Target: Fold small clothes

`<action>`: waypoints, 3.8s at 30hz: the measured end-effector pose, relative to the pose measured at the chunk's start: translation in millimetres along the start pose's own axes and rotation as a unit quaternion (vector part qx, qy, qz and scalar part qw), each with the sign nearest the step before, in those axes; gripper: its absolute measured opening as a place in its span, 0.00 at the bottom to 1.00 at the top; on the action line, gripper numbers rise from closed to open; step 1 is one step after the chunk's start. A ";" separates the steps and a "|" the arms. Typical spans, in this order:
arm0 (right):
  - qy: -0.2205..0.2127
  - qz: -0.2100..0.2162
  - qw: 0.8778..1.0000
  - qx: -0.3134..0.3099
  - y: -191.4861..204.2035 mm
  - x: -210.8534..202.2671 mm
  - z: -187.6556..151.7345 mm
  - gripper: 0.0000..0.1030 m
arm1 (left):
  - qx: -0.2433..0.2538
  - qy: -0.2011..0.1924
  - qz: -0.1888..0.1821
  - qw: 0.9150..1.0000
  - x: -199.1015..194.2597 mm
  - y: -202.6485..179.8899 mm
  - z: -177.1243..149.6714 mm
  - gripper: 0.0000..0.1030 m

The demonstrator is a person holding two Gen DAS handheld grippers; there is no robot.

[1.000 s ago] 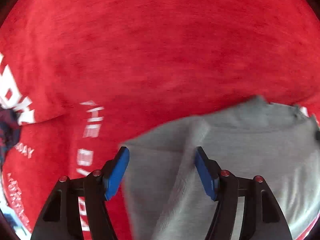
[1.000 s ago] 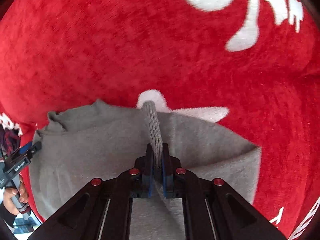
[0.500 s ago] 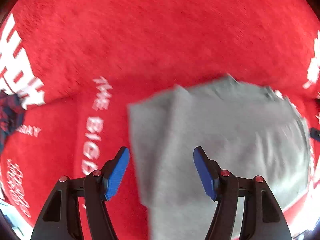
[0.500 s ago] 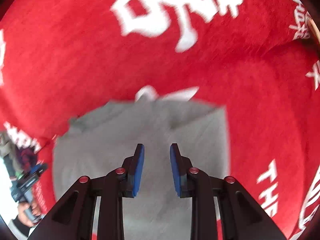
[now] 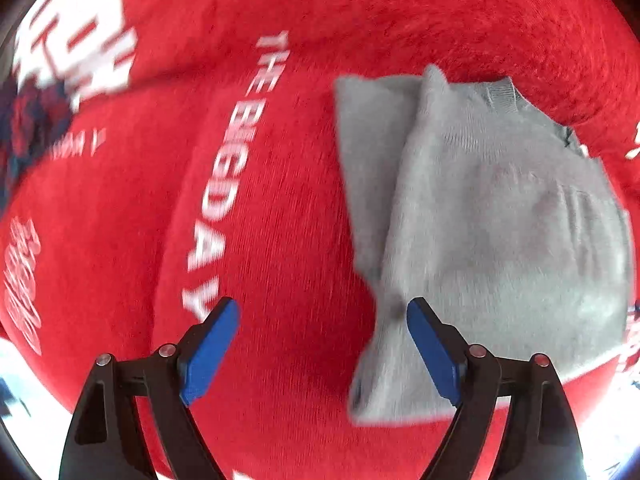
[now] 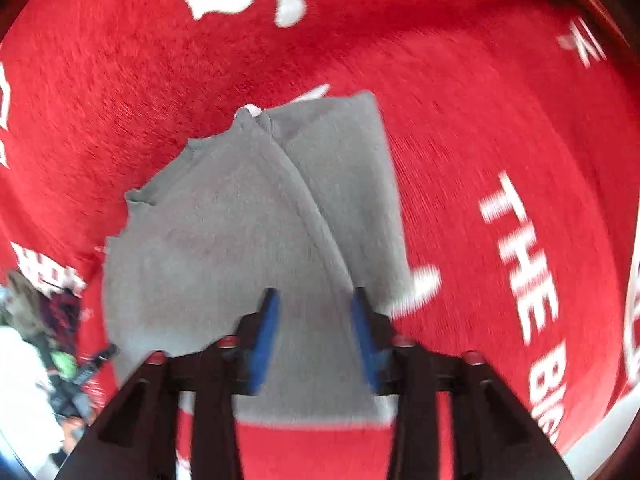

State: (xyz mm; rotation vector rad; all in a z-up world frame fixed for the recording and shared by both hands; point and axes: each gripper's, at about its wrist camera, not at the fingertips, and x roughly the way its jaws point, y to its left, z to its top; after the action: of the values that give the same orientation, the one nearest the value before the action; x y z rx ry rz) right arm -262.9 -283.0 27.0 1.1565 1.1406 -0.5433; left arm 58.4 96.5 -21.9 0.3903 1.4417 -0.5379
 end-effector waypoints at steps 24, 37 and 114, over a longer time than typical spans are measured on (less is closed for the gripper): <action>0.035 0.013 0.995 0.094 -40.5 20.5 -44.9 0.08 | -0.007 0.005 -0.065 0.998 9.4 -19.9 -43.3 0.11; -0.012 -0.020 1.000 0.010 10.9 -29.5 -33.4 0.10 | 0.054 -0.074 -0.037 0.995 -46.5 -35.9 11.6 0.11; 0.039 -0.037 0.996 -0.077 140.1 -83.5 -71.7 0.81 | 0.072 -0.114 -0.032 0.990 -183.0 -73.3 17.0 0.99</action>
State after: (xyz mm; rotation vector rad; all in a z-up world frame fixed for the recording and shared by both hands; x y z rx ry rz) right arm -208.4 -183.4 164.2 1.0130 1.2740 -0.4622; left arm 22.7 47.2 166.4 0.3846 1.2029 -0.7189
